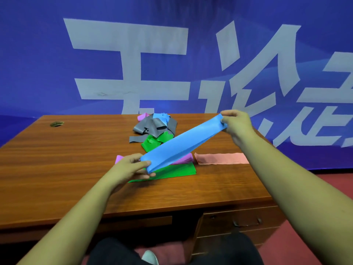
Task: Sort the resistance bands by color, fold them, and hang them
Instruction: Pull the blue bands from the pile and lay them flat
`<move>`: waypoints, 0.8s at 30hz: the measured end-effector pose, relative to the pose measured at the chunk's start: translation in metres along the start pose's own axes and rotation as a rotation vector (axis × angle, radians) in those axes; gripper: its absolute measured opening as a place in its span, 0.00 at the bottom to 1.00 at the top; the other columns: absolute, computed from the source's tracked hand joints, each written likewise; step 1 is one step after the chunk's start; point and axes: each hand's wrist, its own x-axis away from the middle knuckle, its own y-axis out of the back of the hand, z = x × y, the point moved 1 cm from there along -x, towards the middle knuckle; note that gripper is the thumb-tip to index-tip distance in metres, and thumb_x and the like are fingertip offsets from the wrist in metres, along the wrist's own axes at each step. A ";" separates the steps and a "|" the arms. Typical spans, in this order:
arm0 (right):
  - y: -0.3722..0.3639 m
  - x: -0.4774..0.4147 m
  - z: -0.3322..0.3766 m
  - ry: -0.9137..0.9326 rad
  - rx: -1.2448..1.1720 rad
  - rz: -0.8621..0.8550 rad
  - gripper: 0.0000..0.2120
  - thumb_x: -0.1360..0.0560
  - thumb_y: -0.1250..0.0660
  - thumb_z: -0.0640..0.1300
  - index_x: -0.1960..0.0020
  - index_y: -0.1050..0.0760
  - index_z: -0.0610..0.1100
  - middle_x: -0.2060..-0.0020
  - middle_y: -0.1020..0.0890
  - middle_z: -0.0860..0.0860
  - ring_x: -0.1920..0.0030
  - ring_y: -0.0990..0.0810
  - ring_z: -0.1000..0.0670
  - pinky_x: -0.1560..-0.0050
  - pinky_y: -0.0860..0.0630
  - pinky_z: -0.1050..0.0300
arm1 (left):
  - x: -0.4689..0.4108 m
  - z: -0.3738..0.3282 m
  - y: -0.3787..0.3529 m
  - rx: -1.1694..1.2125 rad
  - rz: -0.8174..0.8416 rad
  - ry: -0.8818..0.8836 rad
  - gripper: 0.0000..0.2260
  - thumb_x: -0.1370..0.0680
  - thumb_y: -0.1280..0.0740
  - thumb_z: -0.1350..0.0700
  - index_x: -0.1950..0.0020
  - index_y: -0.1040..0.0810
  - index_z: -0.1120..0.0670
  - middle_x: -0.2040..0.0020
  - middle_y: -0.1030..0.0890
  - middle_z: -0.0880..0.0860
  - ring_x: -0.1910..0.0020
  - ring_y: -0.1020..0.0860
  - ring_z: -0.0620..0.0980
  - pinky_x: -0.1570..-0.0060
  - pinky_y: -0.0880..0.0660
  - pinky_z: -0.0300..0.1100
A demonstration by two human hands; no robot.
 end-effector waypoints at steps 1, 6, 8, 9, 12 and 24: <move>0.001 0.002 -0.011 -0.029 -0.010 0.000 0.13 0.27 0.37 0.28 0.47 0.21 0.39 0.50 0.21 0.41 0.50 0.21 0.42 0.52 0.19 0.49 | 0.001 0.000 0.003 -0.027 -0.036 -0.015 0.02 0.21 0.33 0.62 0.51 0.23 0.60 0.59 0.18 0.56 0.56 0.15 0.59 0.58 0.18 0.40; 0.012 0.022 -0.057 -0.144 -0.046 0.003 0.11 0.27 0.36 0.26 0.53 0.22 0.39 0.59 0.21 0.42 0.56 0.21 0.43 0.59 0.20 0.52 | 0.008 0.006 0.012 -0.112 -0.105 -0.044 0.05 0.24 0.30 0.63 0.51 0.25 0.57 0.61 0.17 0.59 0.68 0.17 0.53 0.71 0.23 0.35; 0.021 0.026 -0.074 -0.180 -0.048 -0.017 0.12 0.28 0.36 0.25 0.58 0.22 0.40 0.60 0.21 0.42 0.57 0.21 0.43 0.63 0.20 0.55 | 0.010 0.009 0.008 -0.121 -0.102 -0.064 0.06 0.24 0.30 0.63 0.51 0.25 0.56 0.62 0.19 0.60 0.69 0.18 0.52 0.72 0.25 0.35; 0.026 0.026 -0.083 -0.204 -0.033 -0.035 0.11 0.28 0.36 0.26 0.58 0.22 0.40 0.61 0.21 0.42 0.58 0.21 0.43 0.66 0.21 0.56 | 0.010 0.011 0.004 -0.126 -0.105 -0.076 0.06 0.24 0.30 0.63 0.51 0.25 0.56 0.64 0.19 0.59 0.70 0.19 0.51 0.71 0.25 0.35; 0.047 0.027 -0.105 -0.253 0.057 -0.076 0.10 0.29 0.34 0.26 0.50 0.20 0.33 0.66 0.23 0.45 0.65 0.23 0.46 0.71 0.25 0.62 | 0.009 0.014 -0.018 -0.179 -0.103 -0.082 0.02 0.21 0.35 0.65 0.50 0.25 0.59 0.69 0.20 0.56 0.74 0.21 0.46 0.72 0.26 0.33; 0.144 0.003 -0.146 -0.174 0.426 -0.204 0.10 0.30 0.30 0.31 0.50 0.20 0.41 0.48 0.18 0.42 0.49 0.21 0.45 0.53 0.28 0.57 | -0.034 0.032 -0.115 -0.518 -0.126 -0.133 0.10 0.25 0.29 0.59 0.49 0.29 0.52 0.69 0.20 0.54 0.74 0.27 0.46 0.70 0.31 0.39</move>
